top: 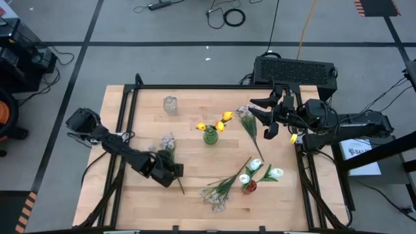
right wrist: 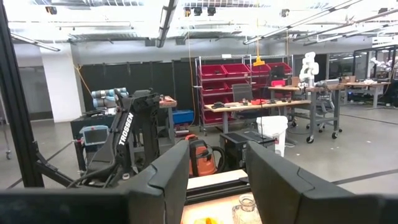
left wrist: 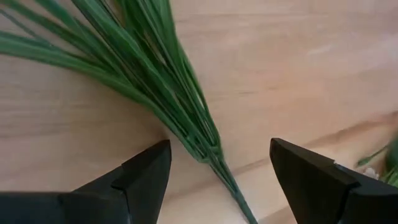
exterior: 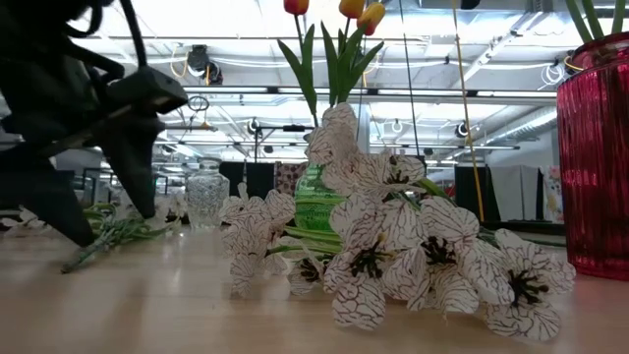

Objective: Sort flowers into vase by color
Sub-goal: Put the bottom left white flowers into the transparent vase

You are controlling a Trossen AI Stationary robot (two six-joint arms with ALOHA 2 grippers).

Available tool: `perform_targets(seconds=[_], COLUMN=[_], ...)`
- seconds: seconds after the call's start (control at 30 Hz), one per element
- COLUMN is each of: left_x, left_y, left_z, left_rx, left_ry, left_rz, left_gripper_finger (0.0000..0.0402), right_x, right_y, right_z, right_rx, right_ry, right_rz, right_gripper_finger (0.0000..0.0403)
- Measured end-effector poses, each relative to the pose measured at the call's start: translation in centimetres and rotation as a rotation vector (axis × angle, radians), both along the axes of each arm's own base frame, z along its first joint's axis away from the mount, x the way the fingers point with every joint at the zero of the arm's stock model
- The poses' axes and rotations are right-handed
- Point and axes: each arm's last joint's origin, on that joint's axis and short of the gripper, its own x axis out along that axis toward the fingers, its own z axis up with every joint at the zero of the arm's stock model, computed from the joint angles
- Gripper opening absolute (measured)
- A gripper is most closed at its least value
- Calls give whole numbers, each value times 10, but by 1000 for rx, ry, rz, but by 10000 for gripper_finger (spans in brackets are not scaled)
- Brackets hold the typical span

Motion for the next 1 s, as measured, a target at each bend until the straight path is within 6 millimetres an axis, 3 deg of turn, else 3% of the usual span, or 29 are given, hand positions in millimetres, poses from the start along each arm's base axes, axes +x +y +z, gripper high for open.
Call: perform_targets(seconds=[0.23,0.5,1.0], left_x=[-2,3,14], left_y=[15,30,43], left_z=[-2,-3,2], left_rx=[35,112,203], left_ry=[107,163,199], left_rz=[14,-164,-516], left_gripper_finger=[281,271,109], right_x=[0,0,0], right_y=[0,0,0], right_z=[0,0,0], right_rx=[0,-4,-18], right_ry=[1,2,7], right_rz=[0,-1,-4], right_gripper_finger=[151,151,151])
